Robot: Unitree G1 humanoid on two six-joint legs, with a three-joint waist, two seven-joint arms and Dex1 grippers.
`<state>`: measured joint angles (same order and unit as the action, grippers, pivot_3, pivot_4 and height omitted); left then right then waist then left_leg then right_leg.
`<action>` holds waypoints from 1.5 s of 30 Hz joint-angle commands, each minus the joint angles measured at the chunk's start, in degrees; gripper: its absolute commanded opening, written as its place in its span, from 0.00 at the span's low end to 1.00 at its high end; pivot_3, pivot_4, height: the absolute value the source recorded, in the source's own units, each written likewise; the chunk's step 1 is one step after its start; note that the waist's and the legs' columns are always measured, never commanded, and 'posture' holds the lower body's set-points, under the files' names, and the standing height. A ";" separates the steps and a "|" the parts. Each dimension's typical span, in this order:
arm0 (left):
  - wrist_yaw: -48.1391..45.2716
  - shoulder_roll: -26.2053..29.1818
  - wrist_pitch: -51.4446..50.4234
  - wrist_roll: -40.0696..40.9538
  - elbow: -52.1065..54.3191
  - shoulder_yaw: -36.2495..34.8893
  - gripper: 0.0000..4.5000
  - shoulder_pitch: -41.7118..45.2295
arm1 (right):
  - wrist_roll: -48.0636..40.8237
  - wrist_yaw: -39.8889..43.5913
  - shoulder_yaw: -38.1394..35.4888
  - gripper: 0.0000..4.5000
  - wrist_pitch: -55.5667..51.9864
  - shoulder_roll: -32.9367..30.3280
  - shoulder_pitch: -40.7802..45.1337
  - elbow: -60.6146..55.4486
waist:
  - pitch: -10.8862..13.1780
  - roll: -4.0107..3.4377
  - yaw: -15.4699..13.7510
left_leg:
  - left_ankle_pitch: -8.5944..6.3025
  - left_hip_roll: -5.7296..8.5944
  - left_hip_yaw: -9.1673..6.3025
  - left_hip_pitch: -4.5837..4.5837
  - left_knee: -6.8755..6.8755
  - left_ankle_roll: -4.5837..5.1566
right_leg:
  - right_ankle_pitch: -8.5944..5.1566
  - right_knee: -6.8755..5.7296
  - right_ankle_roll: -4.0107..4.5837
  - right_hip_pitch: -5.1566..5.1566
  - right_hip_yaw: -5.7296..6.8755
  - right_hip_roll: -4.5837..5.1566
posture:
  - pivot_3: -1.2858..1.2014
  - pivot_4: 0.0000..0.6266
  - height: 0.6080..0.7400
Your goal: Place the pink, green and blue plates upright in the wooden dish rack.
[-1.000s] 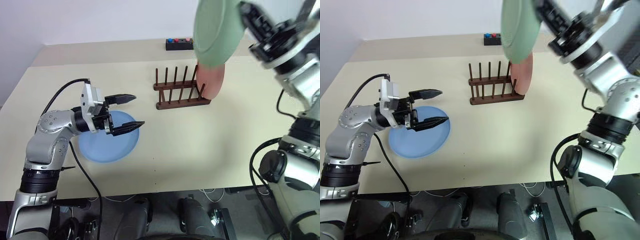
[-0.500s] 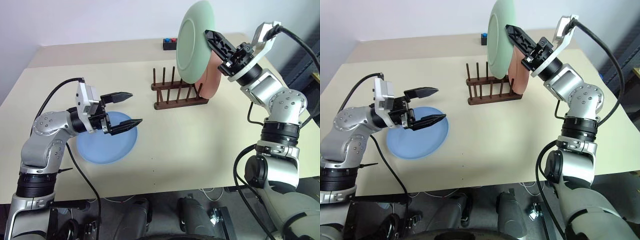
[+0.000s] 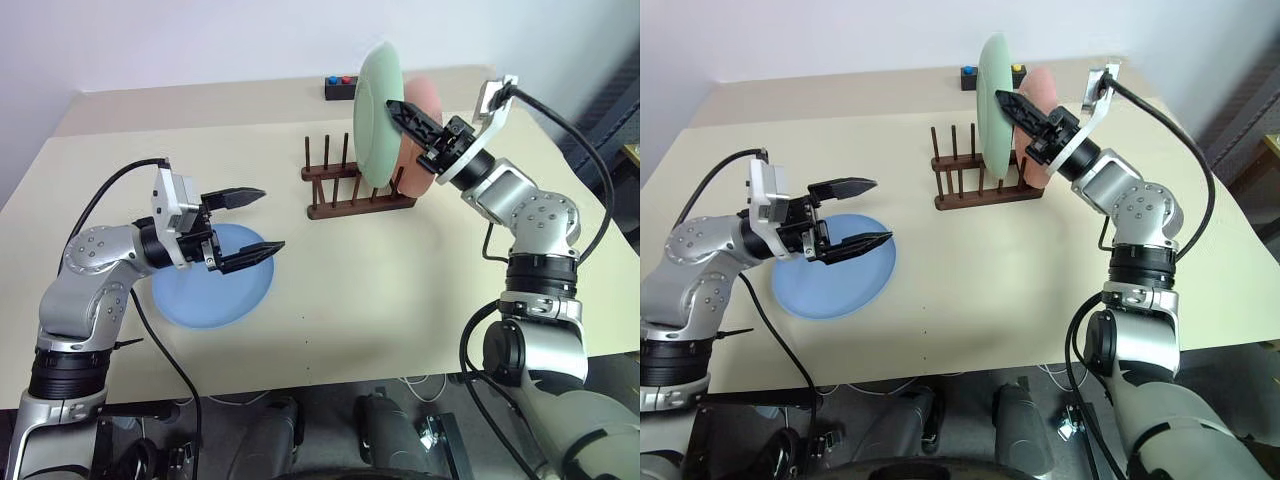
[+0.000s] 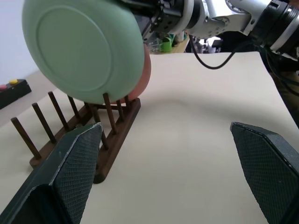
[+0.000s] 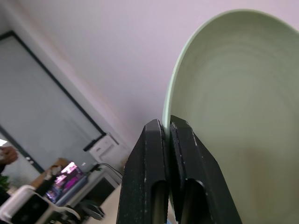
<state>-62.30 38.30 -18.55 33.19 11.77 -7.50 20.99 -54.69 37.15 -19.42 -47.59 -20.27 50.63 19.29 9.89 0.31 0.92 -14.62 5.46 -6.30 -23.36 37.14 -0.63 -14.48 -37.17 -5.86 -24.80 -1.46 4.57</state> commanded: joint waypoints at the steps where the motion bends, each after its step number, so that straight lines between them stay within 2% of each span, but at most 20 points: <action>1: 0.12 0.91 -0.01 0.91 1.98 -1.11 1.00 0.21 | 0.68 1.37 -0.14 0.00 1.14 -0.21 0.82 -1.02 | 0.00 0.00 -0.03 | 0.00 0.00 0.00 0.00 0.00 0.00 | 0.00 0.00 0.00 0.00 0.00 0.00 | 0.52 0.24 1.00; 5: 0.11 0.77 -0.14 0.97 1.85 -0.98 1.00 0.36 | 4.12 3.60 2.80 0.00 2.24 -0.17 -0.23 -1.41 | 0.00 0.00 -0.01 | 0.00 0.00 0.00 0.00 0.00 0.01 | 0.00 0.00 0.00 0.00 0.00 0.00 | 0.52 0.24 1.00; 6: 0.17 0.73 -0.18 0.99 1.97 -0.97 1.00 0.27 | 4.21 4.27 3.53 0.07 1.56 -0.38 -0.42 -2.37 | 0.00 0.00 0.00 | 0.00 0.00 0.00 0.00 0.00 0.01 | 0.00 0.00 0.00 0.00 0.00 0.00 | 0.52 0.24 1.00; 8: 0.26 0.67 -0.10 0.93 2.14 -0.95 1.00 0.10 | 4.87 4.89 4.58 0.21 1.18 -0.65 -0.64 -3.85 | 0.00 0.00 -0.01 | 0.00 0.00 -0.01 0.00 0.00 0.01 | 0.00 0.00 0.00 0.00 0.00 0.00 | 0.52 0.24 1.00; 15: 0.18 0.66 -0.20 1.09 2.22 -1.03 1.00 -0.33 | 7.33 2.89 4.73 0.96 3.30 -1.02 1.38 -4.27 | 0.00 0.00 -0.06 | 0.01 0.00 0.00 0.00 0.00 -0.02 | 0.00 0.00 0.00 0.00 0.00 0.00 | 0.52 0.24 1.00; 22: 0.40 0.21 -0.43 1.35 2.01 -1.08 1.00 0.17 | 12.25 3.62 6.86 0.98 5.68 -2.32 2.46 -4.42 | 0.00 0.00 -0.07 | 0.01 0.00 0.00 0.00 0.00 -0.02 | 0.00 0.01 0.00 0.00 0.00 0.00 | 0.52 0.24 1.00; 27: 0.26 0.47 -0.53 1.55 1.61 -1.50 1.00 0.34 | 11.56 4.28 4.79 0.98 7.74 -2.61 2.87 -6.50 | 0.00 0.00 -0.08 | 0.02 0.00 0.00 0.00 0.00 -0.04 | 0.00 0.01 0.00 0.00 0.00 0.00 | 0.52 0.24 1.00; 35: 0.74 0.91 -1.04 1.27 0.43 -1.75 1.00 1.23 | 17.70 4.04 5.75 0.98 18.86 -3.83 2.82 -7.97 | 0.00 0.00 -0.04 | 0.02 0.01 0.00 0.00 0.00 -0.03 | 0.00 0.01 0.00 0.00 0.01 0.00 | 0.52 0.24 1.00; 40: 2.97 4.19 -8.77 3.06 -3.91 -3.65 1.00 3.20 | 19.05 5.19 6.39 0.98 21.32 -4.12 1.02 -9.77 | 0.00 0.00 -0.01 | 0.04 0.00 -0.01 0.00 0.00 -0.07 | 0.00 0.00 0.00 -0.01 0.01 -0.01 | 0.52 0.24 1.00; 45: 7.01 10.32 -14.73 0.72 -8.67 -6.73 1.00 2.09 | 13.69 17.16 8.40 0.98 18.60 -8.20 -5.23 -21.86 | 0.00 -0.01 -0.09 | 0.00 0.00 -0.03 -0.01 -0.05 -0.01 | 0.00 0.01 -0.01 -0.04 0.01 -0.01 | 0.52 0.24 1.00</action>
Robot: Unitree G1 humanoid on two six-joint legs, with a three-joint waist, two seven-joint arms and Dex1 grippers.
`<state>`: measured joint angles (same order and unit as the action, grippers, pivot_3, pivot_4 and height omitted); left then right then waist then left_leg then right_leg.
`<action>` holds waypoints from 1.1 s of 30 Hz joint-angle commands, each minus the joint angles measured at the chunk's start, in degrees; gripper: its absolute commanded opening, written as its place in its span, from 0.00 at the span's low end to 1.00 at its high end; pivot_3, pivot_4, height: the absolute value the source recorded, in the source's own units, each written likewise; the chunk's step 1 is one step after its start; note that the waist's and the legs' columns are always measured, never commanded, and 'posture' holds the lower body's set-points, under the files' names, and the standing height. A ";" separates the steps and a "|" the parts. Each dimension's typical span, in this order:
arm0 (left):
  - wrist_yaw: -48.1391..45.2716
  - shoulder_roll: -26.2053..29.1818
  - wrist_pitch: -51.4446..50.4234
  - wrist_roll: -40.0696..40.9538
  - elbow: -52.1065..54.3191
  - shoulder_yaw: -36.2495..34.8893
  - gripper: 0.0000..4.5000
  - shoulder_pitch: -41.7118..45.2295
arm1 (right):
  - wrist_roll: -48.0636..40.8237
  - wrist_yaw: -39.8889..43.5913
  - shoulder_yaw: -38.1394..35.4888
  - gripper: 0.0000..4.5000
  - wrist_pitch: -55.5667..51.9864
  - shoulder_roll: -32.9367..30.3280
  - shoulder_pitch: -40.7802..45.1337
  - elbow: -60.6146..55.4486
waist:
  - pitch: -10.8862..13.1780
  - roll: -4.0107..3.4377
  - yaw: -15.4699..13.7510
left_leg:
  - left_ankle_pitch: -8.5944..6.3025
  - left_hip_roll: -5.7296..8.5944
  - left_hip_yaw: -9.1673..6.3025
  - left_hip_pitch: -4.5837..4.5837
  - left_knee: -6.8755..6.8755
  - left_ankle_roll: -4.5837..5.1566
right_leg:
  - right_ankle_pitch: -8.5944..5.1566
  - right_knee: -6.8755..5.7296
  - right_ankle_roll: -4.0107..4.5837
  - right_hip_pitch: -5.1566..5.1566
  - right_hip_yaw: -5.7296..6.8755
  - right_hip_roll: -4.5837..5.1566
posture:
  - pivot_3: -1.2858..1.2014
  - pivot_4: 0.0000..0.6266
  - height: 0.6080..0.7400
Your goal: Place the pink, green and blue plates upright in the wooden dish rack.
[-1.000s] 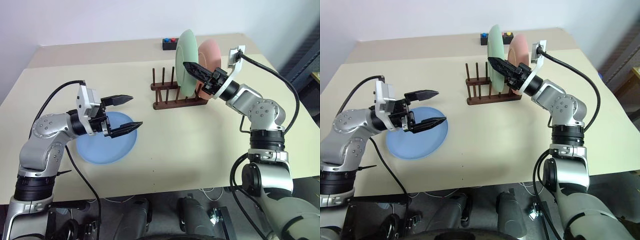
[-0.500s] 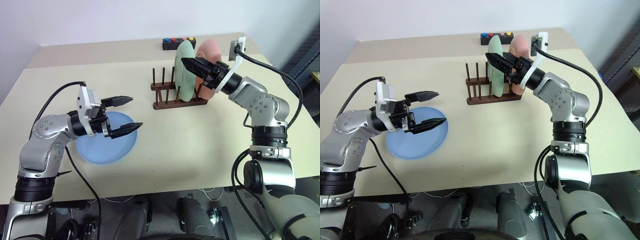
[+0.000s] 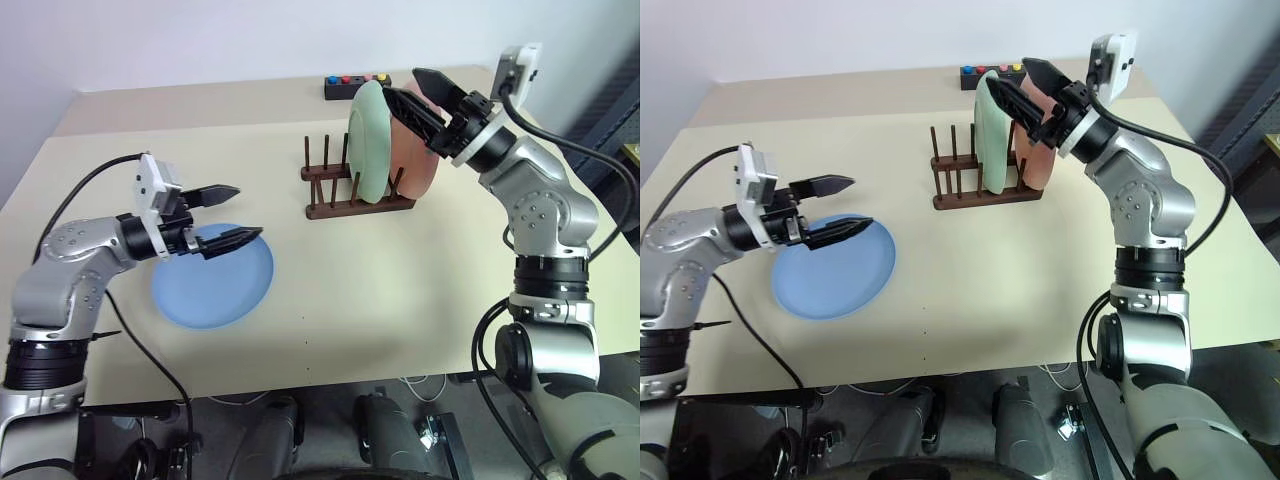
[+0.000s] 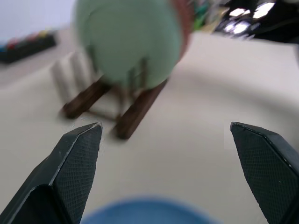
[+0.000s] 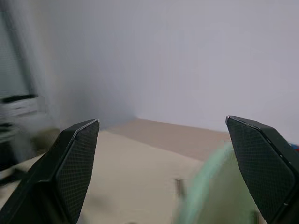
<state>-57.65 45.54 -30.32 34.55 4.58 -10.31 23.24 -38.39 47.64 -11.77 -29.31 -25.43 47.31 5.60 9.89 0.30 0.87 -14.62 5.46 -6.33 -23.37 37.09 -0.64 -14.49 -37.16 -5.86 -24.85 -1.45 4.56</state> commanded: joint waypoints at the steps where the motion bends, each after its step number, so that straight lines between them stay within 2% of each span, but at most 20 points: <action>1: 3.13 4.36 -5.07 -0.22 -2.27 -4.97 1.00 -0.26 | -2.61 8.61 1.17 0.98 0.90 -4.01 -3.04 -9.63 | 0.00 0.00 0.00 | -0.04 0.00 0.00 -0.01 0.01 0.07 | 0.00 0.01 0.00 0.00 0.00 0.00 | 0.52 0.24 1.00; 5: 8.64 9.00 -12.48 -1.56 -4.02 -7.64 1.00 -0.38 | -2.05 13.89 2.44 0.98 3.97 -5.87 -5.99 -13.57 | 0.00 0.01 0.02 | -0.05 0.00 0.00 0.00 0.05 0.09 | 0.00 -0.02 0.00 0.01 0.00 0.00 | 0.52 0.24 1.00; 9: 10.31 16.28 -20.30 -7.03 -9.24 -2.17 1.00 0.13 | 0.16 16.53 5.14 0.98 6.49 -6.72 -8.00 -16.23 | 0.00 0.00 0.04 | -0.05 0.00 0.00 0.01 0.03 0.08 | 0.00 -0.03 0.00 0.00 0.00 -0.01 | 0.52 0.24 1.00; 11: 10.43 18.46 -28.19 -5.95 -13.07 -1.73 1.00 2.57 | 0.11 16.75 5.76 0.98 6.09 -6.68 -7.94 -15.61 | 0.01 0.00 0.03 | -0.05 0.01 0.02 0.02 0.03 0.09 | 0.00 -0.04 0.00 0.00 -0.01 -0.01 | 0.52 0.24 1.00; 14: 11.11 20.38 -36.92 -6.34 -18.92 0.03 1.00 8.01 | 0.87 16.97 6.45 0.98 6.79 -6.53 -7.84 -14.33 | 0.03 0.08 -0.33 | -0.05 0.01 -0.02 0.00 0.05 0.08 | 0.00 -0.05 0.00 0.00 0.02 -0.02 | 0.52 0.24 1.00; 17: 11.88 21.60 -41.83 -9.17 -23.00 5.16 1.00 13.13 | 1.50 16.94 7.30 0.98 7.26 -5.91 -7.87 -13.61 | 0.02 0.15 -0.26 | -0.05 0.05 -0.06 -0.01 0.10 0.08 | 0.00 -0.06 -0.01 0.03 0.06 -0.01 | 0.52 0.24 1.00; 21: 6.77 19.27 -53.46 -5.65 -27.87 10.79 1.00 23.26 | 1.99 16.31 8.27 0.98 7.75 -4.53 -7.60 -12.86 | 0.01 0.17 -0.25 | -0.03 0.06 -0.09 -0.01 0.09 0.06 | 0.00 -0.10 -0.01 0.02 0.06 -0.02 | 0.52 0.24 1.00; 24: 4.50 17.89 -56.95 -6.11 -32.08 16.19 1.00 27.61 | 2.27 15.88 8.47 0.98 8.06 -3.96 -7.38 -12.64 | 0.01 0.17 -0.05 | 0.02 0.08 -0.07 -0.02 0.11 -0.04 | -0.01 -0.10 -0.01 0.02 0.06 -0.03 | 0.52 0.24 1.00; 31: 0.05 15.74 -56.29 -8.84 -40.74 25.48 1.00 32.43 | 2.86 14.56 8.33 0.98 8.02 -4.33 -8.99 -13.63 | 0.01 0.18 0.31 | 0.20 0.07 -0.06 -0.02 0.04 -0.34 | -0.01 -0.16 -0.02 -0.11 0.02 -0.05 | 0.52 0.24 1.00; 33: -0.42 13.34 -57.51 -8.61 -44.93 25.34 1.00 33.33 | 2.35 14.30 7.90 0.98 7.50 -4.63 -9.65 -14.49 | 0.01 0.18 0.22 | 0.20 0.07 -0.04 -0.03 0.04 -0.34 | -0.01 -0.16 -0.02 -0.10 0.00 -0.04 | 0.52 0.24 1.00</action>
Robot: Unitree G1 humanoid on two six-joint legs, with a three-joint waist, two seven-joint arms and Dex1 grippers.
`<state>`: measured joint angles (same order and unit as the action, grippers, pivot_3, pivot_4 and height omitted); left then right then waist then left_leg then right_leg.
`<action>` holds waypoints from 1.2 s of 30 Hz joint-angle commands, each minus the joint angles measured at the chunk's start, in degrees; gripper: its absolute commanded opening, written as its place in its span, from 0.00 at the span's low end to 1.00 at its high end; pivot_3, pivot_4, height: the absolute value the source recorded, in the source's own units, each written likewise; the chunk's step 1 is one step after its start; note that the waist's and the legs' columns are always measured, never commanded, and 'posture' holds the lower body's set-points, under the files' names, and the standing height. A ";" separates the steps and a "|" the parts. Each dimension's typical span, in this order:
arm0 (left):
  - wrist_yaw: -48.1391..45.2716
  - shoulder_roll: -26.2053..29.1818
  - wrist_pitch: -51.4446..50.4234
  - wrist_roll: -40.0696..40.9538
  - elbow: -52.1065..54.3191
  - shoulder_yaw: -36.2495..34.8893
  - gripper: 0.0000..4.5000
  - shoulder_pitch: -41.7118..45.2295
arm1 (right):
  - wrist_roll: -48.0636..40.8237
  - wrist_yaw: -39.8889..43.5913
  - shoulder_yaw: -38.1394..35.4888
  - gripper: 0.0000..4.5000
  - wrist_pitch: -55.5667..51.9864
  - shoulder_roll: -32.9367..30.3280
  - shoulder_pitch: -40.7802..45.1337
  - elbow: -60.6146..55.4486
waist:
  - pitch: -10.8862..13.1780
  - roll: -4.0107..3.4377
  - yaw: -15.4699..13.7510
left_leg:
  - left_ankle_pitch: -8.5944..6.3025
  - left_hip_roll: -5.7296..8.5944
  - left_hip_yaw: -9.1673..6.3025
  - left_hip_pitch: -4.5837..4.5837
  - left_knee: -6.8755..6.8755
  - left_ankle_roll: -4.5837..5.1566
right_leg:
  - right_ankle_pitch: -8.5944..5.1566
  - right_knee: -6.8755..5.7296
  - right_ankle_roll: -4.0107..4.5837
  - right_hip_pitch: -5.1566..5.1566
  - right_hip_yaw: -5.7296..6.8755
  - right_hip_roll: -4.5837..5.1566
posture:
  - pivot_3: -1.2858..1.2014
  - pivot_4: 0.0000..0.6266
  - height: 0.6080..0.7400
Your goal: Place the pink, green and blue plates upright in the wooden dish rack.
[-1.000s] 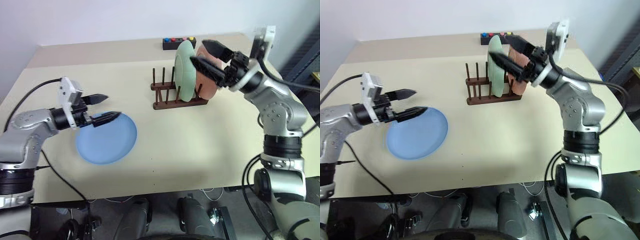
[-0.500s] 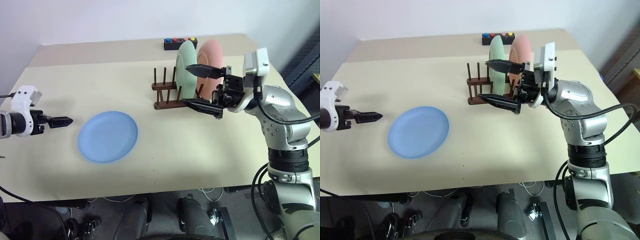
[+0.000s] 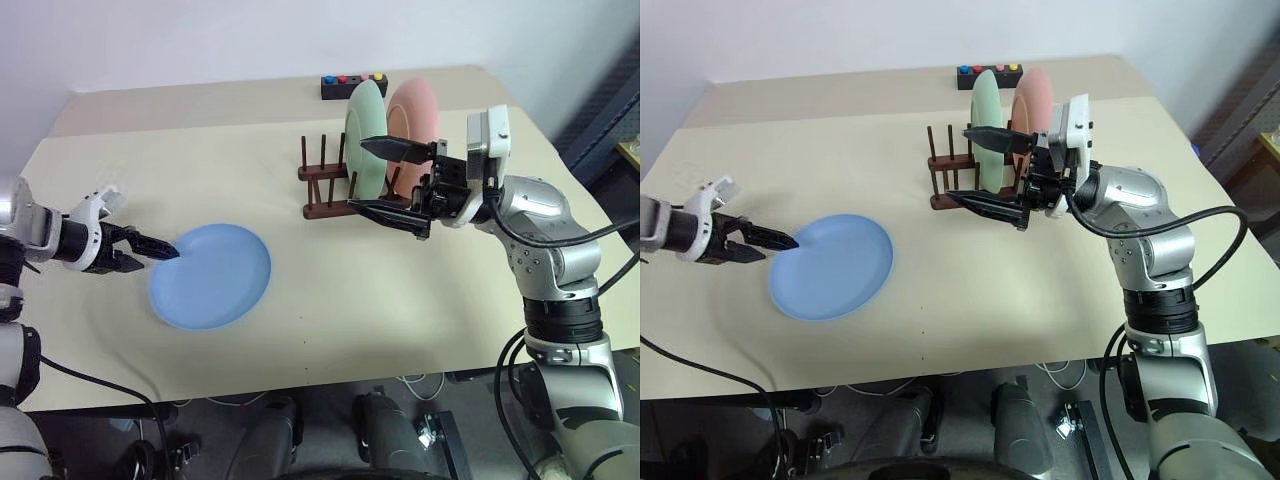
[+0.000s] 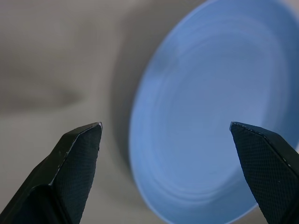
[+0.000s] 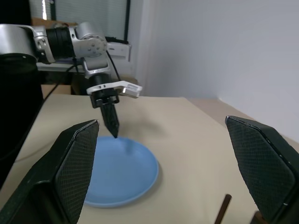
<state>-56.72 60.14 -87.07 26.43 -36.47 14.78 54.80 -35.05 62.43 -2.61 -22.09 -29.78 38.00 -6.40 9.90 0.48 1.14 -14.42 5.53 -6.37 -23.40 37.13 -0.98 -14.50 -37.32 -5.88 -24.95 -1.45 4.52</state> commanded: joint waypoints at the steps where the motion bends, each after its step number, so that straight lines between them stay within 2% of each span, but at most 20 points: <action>1: -2.33 -2.06 -0.41 -0.46 -3.86 1.60 1.00 0.99 | -1.07 -0.73 -1.32 0.98 0.18 -0.33 -0.55 -2.75 | 0.00 0.00 -0.19 | 0.00 0.01 0.00 0.00 0.01 0.00 | 0.00 0.00 0.00 0.00 0.00 -0.01 | 0.52 0.24 1.00; 2: -2.01 -3.24 -0.42 -0.68 -4.89 1.53 1.00 0.78 | -0.94 -0.98 -1.28 0.98 0.28 -0.32 -0.67 -2.86 | 0.00 0.00 -0.38 | 0.00 0.01 0.00 0.00 0.03 0.00 | 0.00 0.00 0.00 0.01 0.01 -0.01 | 0.52 0.24 1.00; 5: -1.74 -5.68 0.06 -1.52 -7.27 1.50 0.82 0.69 | -0.70 -1.48 -1.08 1.00 0.31 -0.37 -0.72 -3.11 | -0.04 -0.02 -0.53 | 0.00 0.07 -0.01 0.01 0.07 0.01 | 0.00 0.00 -0.01 0.07 0.01 0.01 | 0.52 0.24 1.00; 12: -1.21 -7.84 1.95 -3.75 -12.23 -1.06 0.02 2.98 | -0.49 -1.98 -0.81 1.00 -0.12 -0.84 -1.06 -3.58 | -0.06 -0.01 -0.65 | 0.00 0.10 -0.03 0.01 0.10 0.01 | -0.01 -0.01 -0.01 0.09 0.02 0.03 | 0.52 0.24 1.00; 17: -0.32 -5.57 2.51 -3.26 -11.49 -6.60 0.01 3.99 | -0.06 -1.61 -0.27 1.00 -0.10 -1.43 -0.88 -4.01 | -0.05 0.04 -0.31 | 0.00 0.10 -0.07 0.00 0.11 0.01 | -0.01 -0.03 -0.02 0.08 0.03 0.05 | 0.52 0.24 1.00; 19: 0.87 -3.69 2.40 -1.75 -9.88 -12.39 0.01 3.04 | 0.65 -1.39 0.15 1.00 0.20 -1.83 -0.77 -4.32 | -0.03 0.07 -0.13 | 0.00 0.08 -0.07 -0.01 0.09 0.01 | -0.01 -0.04 -0.02 0.04 0.03 0.06 | 0.52 0.24 1.00; 23: 8.06 -3.06 6.79 2.05 -9.95 -31.56 0.01 0.94 | 1.61 -1.59 0.59 1.00 0.57 -1.97 -0.23 -4.82 | -0.01 0.11 0.12 | 0.02 0.04 -0.03 -0.10 0.05 -0.02 | -0.01 -0.11 -0.02 -0.16 -0.01 0.06 | 0.52 0.24 1.00; 25: 11.22 -5.75 12.11 7.09 -6.89 -45.45 0.01 -2.18 | 3.74 -2.18 1.94 1.00 1.80 -1.67 0.33 -4.93 | -0.03 0.08 0.09 | 0.03 0.04 0.00 -0.09 0.02 -0.04 | -0.01 -0.14 -0.01 -0.19 -0.01 0.09 | 0.52 0.24 1.00; 28: 19.84 -12.45 15.30 12.25 0.68 -60.98 0.01 -5.71 | 9.31 -3.45 5.10 1.00 5.99 -0.76 1.44 -4.17 | -0.04 0.11 -0.27 | 0.03 0.03 0.04 -0.10 0.07 -0.05 | -0.01 -0.17 -0.01 -0.20 -0.01 0.14 | 0.52 0.24 1.00; 30: 26.11 -21.00 17.90 15.10 13.07 -66.19 0.01 -9.19 | 12.61 -5.50 7.14 1.00 9.38 1.37 2.96 -4.19 | -0.08 0.22 -0.56 | 0.03 0.04 0.01 -0.13 0.16 -0.05 | 0.00 -0.19 -0.01 -0.17 0.02 0.15 | 0.52 0.24 1.00; 32: 30.52 -28.90 20.70 16.88 25.21 -66.09 0.01 -11.96 | 19.14 -8.23 9.76 1.00 16.24 2.98 4.36 -3.75 | -0.14 0.32 -0.77 | 0.03 0.06 -0.01 -0.15 0.24 -0.05 | 0.00 -0.14 -0.02 -0.10 0.03 0.19 | 0.52 0.24 1.00; 35: 39.09 -40.66 24.36 22.31 37.36 -66.69 0.01 -9.93 | 33.95 -14.56 14.13 1.00 31.38 3.63 7.19 -0.14 | -0.20 0.57 -1.34 | 0.03 0.06 -0.06 -0.16 0.30 -0.05 | 0.01 -0.13 -0.02 -0.05 0.04 0.18 | 0.52 0.24 1.00; 36: 41.86 -43.86 26.44 21.79 41.56 -64.89 0.01 -10.32 | 37.28 -16.97 14.91 1.00 34.66 4.13 8.16 1.02 | -0.20 0.64 -1.44 | 0.02 0.06 -0.05 -0.16 0.34 -0.06 | 0.01 -0.15 -0.02 -0.05 0.06 0.16 | 0.52 0.24 1.00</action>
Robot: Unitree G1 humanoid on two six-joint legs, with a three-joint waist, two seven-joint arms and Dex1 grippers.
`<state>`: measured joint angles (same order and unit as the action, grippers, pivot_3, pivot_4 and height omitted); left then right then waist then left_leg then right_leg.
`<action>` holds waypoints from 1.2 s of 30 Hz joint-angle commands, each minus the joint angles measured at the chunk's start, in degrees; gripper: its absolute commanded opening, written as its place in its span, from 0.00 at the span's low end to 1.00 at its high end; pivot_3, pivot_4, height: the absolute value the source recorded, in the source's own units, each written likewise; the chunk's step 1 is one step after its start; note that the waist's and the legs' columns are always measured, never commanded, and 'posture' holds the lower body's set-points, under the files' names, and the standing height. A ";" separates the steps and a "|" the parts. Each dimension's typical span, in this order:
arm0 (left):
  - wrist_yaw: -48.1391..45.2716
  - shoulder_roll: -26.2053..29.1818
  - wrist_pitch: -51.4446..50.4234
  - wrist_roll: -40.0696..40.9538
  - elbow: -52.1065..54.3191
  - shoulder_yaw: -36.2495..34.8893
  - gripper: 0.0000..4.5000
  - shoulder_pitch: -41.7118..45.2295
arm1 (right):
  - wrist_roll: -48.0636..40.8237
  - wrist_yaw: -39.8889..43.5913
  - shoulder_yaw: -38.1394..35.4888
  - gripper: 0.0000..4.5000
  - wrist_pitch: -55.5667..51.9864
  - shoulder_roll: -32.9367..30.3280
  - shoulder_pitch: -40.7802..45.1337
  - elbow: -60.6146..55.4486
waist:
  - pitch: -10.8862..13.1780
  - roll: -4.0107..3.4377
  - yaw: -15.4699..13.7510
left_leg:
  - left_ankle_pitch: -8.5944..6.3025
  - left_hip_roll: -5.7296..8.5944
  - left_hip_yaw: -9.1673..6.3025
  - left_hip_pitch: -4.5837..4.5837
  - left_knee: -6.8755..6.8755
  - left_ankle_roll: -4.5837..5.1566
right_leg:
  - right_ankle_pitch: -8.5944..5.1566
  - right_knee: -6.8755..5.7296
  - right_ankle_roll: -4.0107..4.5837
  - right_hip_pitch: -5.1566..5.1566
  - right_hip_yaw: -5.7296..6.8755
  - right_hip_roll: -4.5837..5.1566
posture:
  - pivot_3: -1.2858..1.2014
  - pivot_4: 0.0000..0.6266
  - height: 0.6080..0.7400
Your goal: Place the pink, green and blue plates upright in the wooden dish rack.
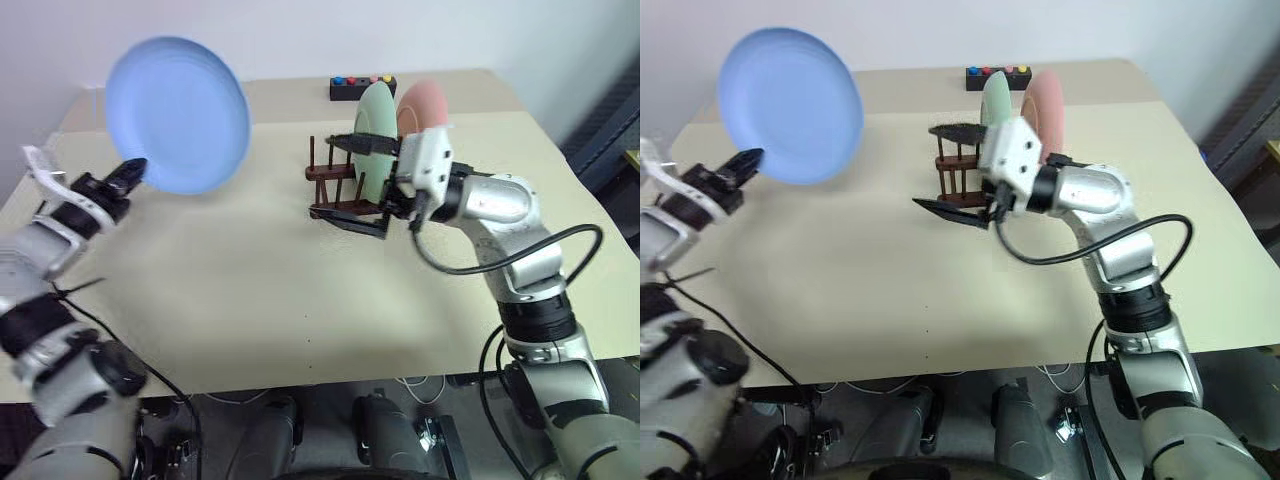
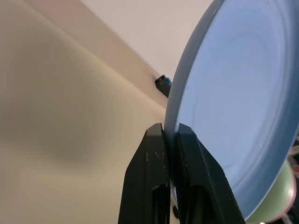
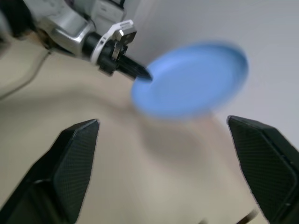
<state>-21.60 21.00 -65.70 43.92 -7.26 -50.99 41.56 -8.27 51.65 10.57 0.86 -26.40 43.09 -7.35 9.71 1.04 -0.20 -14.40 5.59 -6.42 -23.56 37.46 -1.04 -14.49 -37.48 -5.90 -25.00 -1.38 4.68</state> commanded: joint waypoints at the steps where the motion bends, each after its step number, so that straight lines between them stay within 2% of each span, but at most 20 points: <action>1: 9.57 -7.91 6.19 4.75 15.82 2.13 0.01 2.54 | 14.12 -8.24 2.76 1.00 15.33 0.77 3.77 3.03 | -0.02 0.12 -0.06 | 0.00 0.00 0.00 0.00 0.01 0.00 | 0.00 -0.01 0.00 0.00 0.01 0.00 | 0.52 0.24 1.00; 4: 17.21 -16.12 10.45 4.85 24.84 6.39 0.01 0.20 | 24.59 -13.52 6.00 1.00 23.70 -0.35 4.76 6.66 | -0.04 0.15 0.05 | 0.00 0.00 0.07 0.03 -0.04 -0.01 | 0.00 0.02 0.00 0.01 -0.02 0.00 | 0.52 0.24 1.00; 8: 22.02 -21.24 12.32 7.79 31.63 11.95 0.01 -3.20 | 37.31 -20.73 8.36 1.00 27.56 -2.09 5.80 11.31 | -0.04 0.15 0.43 | 0.02 -0.01 0.11 0.09 -0.10 -0.04 | 0.00 0.01 0.00 0.01 -0.06 -0.06 | 0.52 0.24 1.00; 14: 25.02 -21.94 13.31 13.79 33.53 16.27 0.01 -7.20 | 46.07 -28.68 9.79 1.00 28.02 -0.89 9.39 16.71 | -0.03 0.14 0.95 | 0.04 -0.03 0.11 0.10 -0.15 -0.06 | 0.00 0.01 0.02 0.00 -0.08 -0.13 | 0.52 0.24 1.00; 17: 25.69 -20.14 13.67 15.35 34.06 18.34 0.01 -8.52 | 47.92 -30.92 10.25 1.00 27.27 -0.13 9.83 18.16 | -0.04 0.14 0.96 | 0.04 -0.04 0.11 0.11 -0.18 -0.07 | 0.00 0.02 0.02 0.00 -0.08 -0.14 | 0.52 0.24 1.00; 19: 26.46 -19.11 14.44 15.63 34.11 19.65 0.00 -9.28 | 47.79 -31.66 9.85 0.88 25.62 0.95 10.18 18.66 | -0.03 0.14 0.96 | 0.05 -0.04 0.11 0.12 -0.18 -0.08 | 0.00 0.02 0.02 0.01 -0.09 -0.15 | 0.52 0.24 1.00; 21: 27.36 -18.69 15.36 16.56 33.84 20.42 0.00 -9.67 | 47.42 -31.49 9.94 0.70 25.41 1.22 10.32 18.83 | -0.03 0.14 0.80 | 0.05 -0.03 0.11 0.12 -0.17 -0.08 | 0.00 0.03 0.03 0.02 -0.08 -0.19 | 0.52 0.24 1.00; 27: 28.91 -16.53 17.19 15.63 33.93 24.40 0.00 -10.40 | 47.67 -32.66 9.53 0.02 25.08 1.13 10.48 18.66 | -0.03 0.14 0.82 | 0.05 -0.02 0.09 0.13 -0.17 -0.08 | 0.00 0.08 0.03 0.08 -0.07 -0.20 | 0.52 0.24 1.00; 32: 28.69 -15.51 19.02 17.66 33.39 26.59 0.00 -10.50 | 48.03 -33.43 9.33 0.01 24.84 0.91 10.49 18.59 | -0.04 0.14 0.92 | 0.05 -0.03 0.10 0.18 -0.22 -0.09 | 0.00 0.09 0.03 0.09 -0.08 -0.22 | 0.52 0.24 1.00; 35: 28.34 -15.64 19.25 22.01 32.83 26.79 0.23 -10.81 | 48.21 -33.93 9.29 0.00 24.55 0.79 10.54 18.55 | -0.03 0.14 0.78 | 0.05 -0.03 0.10 0.18 -0.22 -0.09 | 0.00 0.10 0.03 0.10 -0.08 -0.22 | 0.52 0.24 1.00; 36: 28.38 -15.38 19.37 22.96 32.69 26.91 0.34 -10.86 | 48.31 -34.17 9.32 0.00 24.51 0.68 10.65 18.62 | -0.03 0.14 0.78 | 0.05 -0.03 0.09 0.18 -0.21 -0.09 | -0.01 0.10 0.03 0.11 -0.08 -0.22 | 0.52 0.24 1.00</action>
<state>7.33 5.14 -46.85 64.33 24.78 -24.68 30.72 40.48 19.25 22.01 25.30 -25.71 51.81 13.30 9.67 1.18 0.58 -14.35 5.57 -6.33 -23.38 37.26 -1.13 -14.49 -37.36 -5.87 -24.89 -1.46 4.47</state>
